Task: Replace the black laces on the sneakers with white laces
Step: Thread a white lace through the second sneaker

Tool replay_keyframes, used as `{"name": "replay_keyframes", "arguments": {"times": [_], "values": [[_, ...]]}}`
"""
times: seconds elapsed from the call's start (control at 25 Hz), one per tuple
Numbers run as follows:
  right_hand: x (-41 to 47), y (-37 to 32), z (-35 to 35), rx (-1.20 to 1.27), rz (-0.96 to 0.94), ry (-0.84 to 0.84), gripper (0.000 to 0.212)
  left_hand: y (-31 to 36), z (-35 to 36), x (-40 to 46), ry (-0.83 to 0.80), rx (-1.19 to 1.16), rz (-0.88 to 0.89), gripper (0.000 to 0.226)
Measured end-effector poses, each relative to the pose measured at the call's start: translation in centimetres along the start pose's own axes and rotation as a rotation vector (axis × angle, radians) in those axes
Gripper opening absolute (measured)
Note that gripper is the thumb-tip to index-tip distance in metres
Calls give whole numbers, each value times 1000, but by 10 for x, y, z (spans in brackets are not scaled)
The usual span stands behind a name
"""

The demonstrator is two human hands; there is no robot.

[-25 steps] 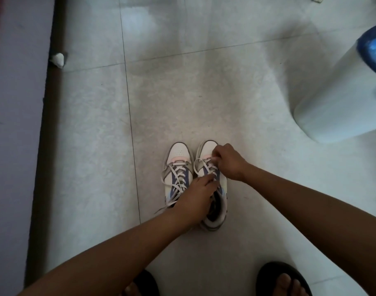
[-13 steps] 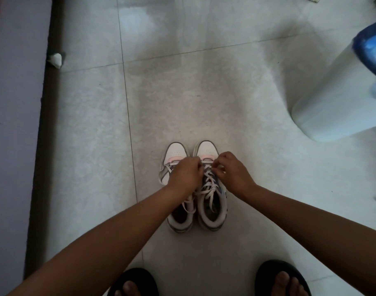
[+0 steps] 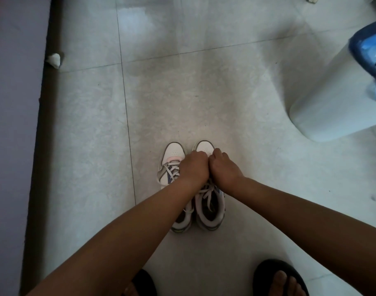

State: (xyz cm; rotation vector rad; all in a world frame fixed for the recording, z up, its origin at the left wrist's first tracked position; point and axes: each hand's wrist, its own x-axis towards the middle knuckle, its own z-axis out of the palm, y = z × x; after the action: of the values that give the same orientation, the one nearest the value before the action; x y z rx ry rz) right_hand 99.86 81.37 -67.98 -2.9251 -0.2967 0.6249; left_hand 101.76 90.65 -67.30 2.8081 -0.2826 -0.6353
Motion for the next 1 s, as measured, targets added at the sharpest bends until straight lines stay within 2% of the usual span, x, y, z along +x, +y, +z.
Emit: {"name": "replay_keyframes", "arguments": {"times": [0.16,0.32,0.44,0.56,0.64,0.72,0.8,0.92,1.0], "values": [[-2,13,0,13,-47,21,27,-6,-1,1,-47,-150,7,20],[1,3,5,-119,-88,9,34,-14,-1,-1,-64,-313,50,22],[-1,6,9,-178,-157,21,38,-20,6,-6,-9,-417,65,24],[-4,22,17,-163,-221,59,40,-25,14,-9,56,-495,43,14],[-6,26,17,-59,-219,81,34,-28,17,-10,89,-538,14,10],[-11,29,14,254,-132,116,21,-30,18,-13,130,-550,-6,8],[-21,29,10,538,-60,127,19,-33,18,-16,111,-456,55,11],[-25,24,10,548,13,103,19,-28,15,-20,55,-323,101,17],[-20,16,6,467,101,93,20,-19,8,-15,38,-236,97,18]]}}
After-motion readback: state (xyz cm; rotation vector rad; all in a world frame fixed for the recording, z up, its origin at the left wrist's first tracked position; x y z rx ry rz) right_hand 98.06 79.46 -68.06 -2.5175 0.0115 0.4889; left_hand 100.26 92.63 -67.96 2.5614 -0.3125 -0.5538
